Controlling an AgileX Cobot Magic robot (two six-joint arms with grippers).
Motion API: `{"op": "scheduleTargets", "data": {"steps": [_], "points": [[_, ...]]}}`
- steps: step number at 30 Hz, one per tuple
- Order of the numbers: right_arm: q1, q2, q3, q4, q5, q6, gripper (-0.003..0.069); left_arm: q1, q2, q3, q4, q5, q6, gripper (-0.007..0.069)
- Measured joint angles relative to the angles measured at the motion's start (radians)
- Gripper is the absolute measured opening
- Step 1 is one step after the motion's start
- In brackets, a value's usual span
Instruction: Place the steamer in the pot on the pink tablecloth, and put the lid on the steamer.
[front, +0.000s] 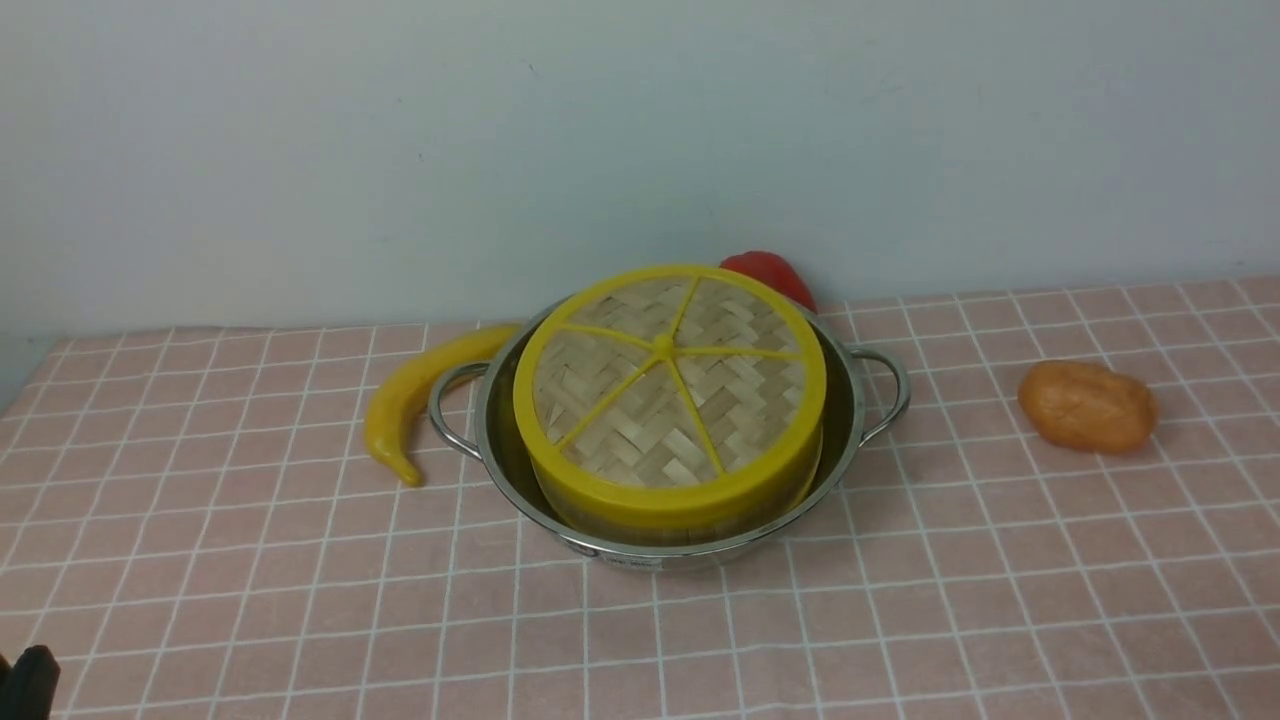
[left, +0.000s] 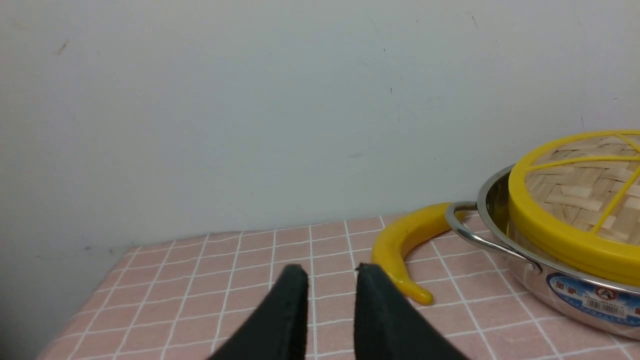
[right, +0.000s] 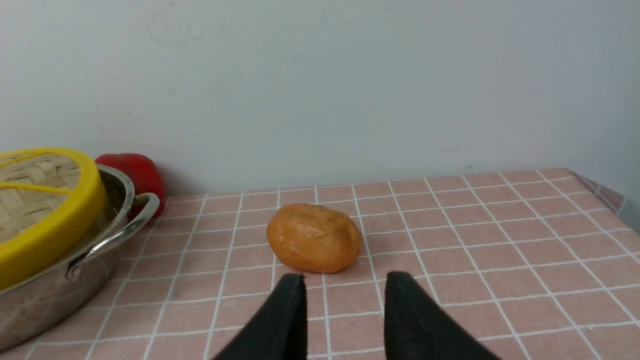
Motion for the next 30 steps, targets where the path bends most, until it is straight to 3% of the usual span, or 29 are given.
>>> {"op": "scheduleTargets", "data": {"steps": [30], "points": [[0.000,-0.005,0.000,0.002,-0.005,0.003,0.0240,0.000,0.000,0.000,0.000,0.000,0.001,0.0191]]}}
